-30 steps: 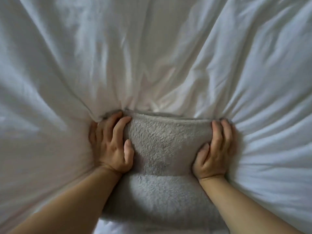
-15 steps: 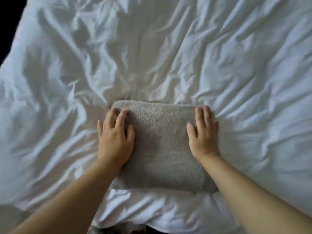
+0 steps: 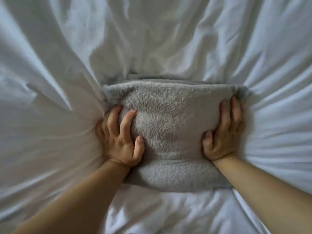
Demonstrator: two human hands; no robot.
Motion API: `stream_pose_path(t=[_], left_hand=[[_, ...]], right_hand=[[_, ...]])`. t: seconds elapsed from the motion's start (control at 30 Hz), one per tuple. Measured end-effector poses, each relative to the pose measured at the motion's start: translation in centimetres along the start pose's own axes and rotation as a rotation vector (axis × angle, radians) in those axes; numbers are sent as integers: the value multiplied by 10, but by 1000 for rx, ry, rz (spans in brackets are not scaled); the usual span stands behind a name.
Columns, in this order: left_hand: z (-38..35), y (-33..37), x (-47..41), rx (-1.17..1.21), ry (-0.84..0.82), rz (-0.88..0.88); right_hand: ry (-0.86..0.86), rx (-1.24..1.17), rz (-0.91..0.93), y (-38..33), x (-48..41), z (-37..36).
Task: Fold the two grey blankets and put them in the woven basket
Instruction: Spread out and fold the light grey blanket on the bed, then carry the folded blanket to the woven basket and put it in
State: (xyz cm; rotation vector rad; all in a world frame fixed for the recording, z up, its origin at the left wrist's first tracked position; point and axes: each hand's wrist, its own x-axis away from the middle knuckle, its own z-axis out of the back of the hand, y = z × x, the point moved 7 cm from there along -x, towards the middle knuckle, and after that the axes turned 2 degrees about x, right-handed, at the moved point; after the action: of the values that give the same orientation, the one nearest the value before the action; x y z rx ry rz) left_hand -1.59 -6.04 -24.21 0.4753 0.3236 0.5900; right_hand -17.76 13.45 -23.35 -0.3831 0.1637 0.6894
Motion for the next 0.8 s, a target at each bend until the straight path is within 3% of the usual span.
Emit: stream_pose_path(t=[0.2,0.43,0.5,0.57,0.67,0.73,0.8], left_hand=[[-7,-2,-2,13,49,-6],[47,27,-13,-37,-316,244],[62,32,-19,-53,-348,307],[77,32,-24,68,-278,437],[81,17,-13,299,-325,769],[75,6,-9,513,-453,1006],[73,5,-10,652,-614,1132]], right_hand=[[-13,4,-9,2,-3,-8],[-294,-215,-194,-18,-22,53],[-343,-327,-350,-6,-21,68],[-303,-443,-670,18,-9,82],[-445,-795,-1153,28,21,81],[-589,-977,-1283,23,28,76],[-726,-1085,-1337,16,28,74]])
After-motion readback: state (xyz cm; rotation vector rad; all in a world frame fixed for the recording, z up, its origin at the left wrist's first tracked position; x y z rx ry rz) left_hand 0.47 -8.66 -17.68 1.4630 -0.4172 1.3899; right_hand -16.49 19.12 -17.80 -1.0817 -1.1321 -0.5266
